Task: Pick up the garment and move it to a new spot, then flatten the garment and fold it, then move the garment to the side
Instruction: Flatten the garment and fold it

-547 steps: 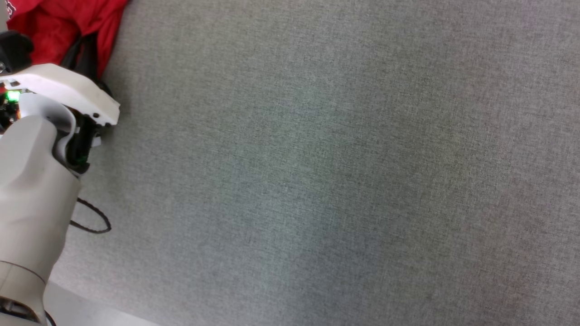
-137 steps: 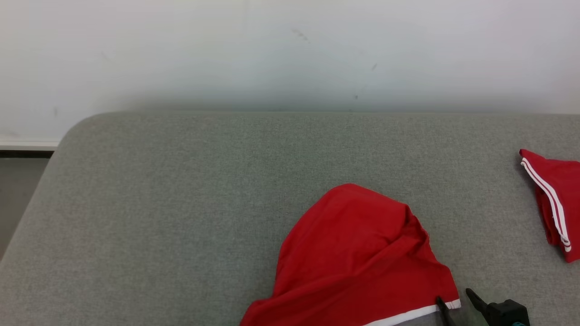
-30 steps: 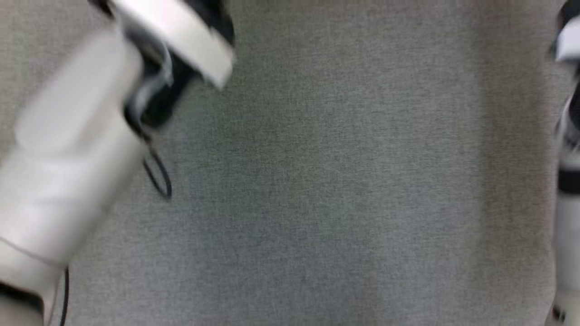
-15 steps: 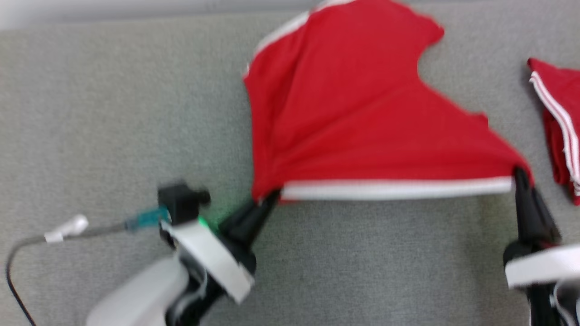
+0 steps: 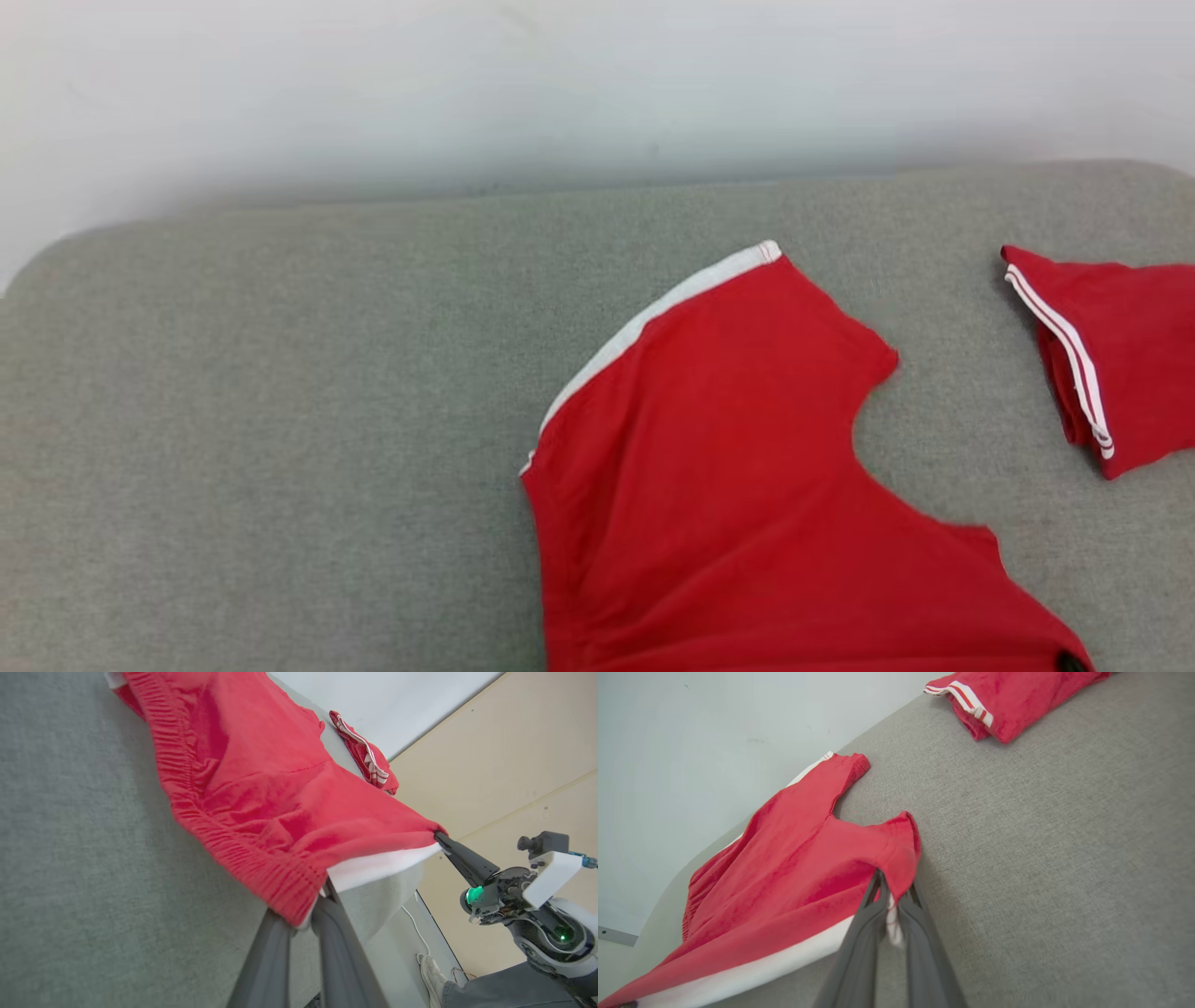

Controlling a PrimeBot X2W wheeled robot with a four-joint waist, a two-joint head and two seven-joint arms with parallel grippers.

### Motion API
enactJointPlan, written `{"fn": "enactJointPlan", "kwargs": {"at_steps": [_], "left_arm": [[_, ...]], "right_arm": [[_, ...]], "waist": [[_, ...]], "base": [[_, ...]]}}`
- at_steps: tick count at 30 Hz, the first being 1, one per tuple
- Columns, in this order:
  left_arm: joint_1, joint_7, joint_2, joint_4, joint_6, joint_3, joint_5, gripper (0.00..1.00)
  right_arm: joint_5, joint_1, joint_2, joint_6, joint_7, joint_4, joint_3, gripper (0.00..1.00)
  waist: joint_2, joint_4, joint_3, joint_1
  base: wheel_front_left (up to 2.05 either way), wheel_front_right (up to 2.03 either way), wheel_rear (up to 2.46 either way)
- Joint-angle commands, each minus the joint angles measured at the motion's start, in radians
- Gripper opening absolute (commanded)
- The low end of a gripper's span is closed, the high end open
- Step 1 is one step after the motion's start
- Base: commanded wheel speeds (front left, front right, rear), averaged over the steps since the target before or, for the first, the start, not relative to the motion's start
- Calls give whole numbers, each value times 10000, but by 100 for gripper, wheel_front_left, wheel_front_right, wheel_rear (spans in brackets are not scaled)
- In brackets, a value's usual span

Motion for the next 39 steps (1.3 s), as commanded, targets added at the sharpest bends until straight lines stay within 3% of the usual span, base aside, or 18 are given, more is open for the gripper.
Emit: {"fn": "enactJointPlan", "kwargs": {"at_steps": [1,5,9,20,28,39], "left_arm": [[235,1,72,-166,78,113,-124,0],[476,2,69,-567,167,391,-321,0],[163,169,-214,-907,-49,619,-1026,0],[-1990,1555,-1025,-1168,-382,1222,-2700,0],[-3881,2320,-2078,-274,-130,1539,-3280,0],[-5322,2522,-3073,1508,93,1776,-3421,0]], "right_arm": [[66,234,-43,-2,7,-170,-111,0],[73,149,-113,-2,58,-417,-429,0],[171,-752,-149,-2,405,-411,-622,0],[-514,-4633,-533,-2,2035,617,-824,0],[-1494,-7269,-522,0,3319,1857,-1300,0],[-2641,-9433,-479,0,3944,3309,-1168,0]], "waist": [[0,57,-85,5],[0,118,-33,5],[0,308,299,5],[0,1593,1825,5],[0,2534,2554,5],[0,2913,3083,5]], "base": [[0,0,0],[0,0,0],[0,0,0],[0,0,0],[0,0,0],[0,0,0]]}}
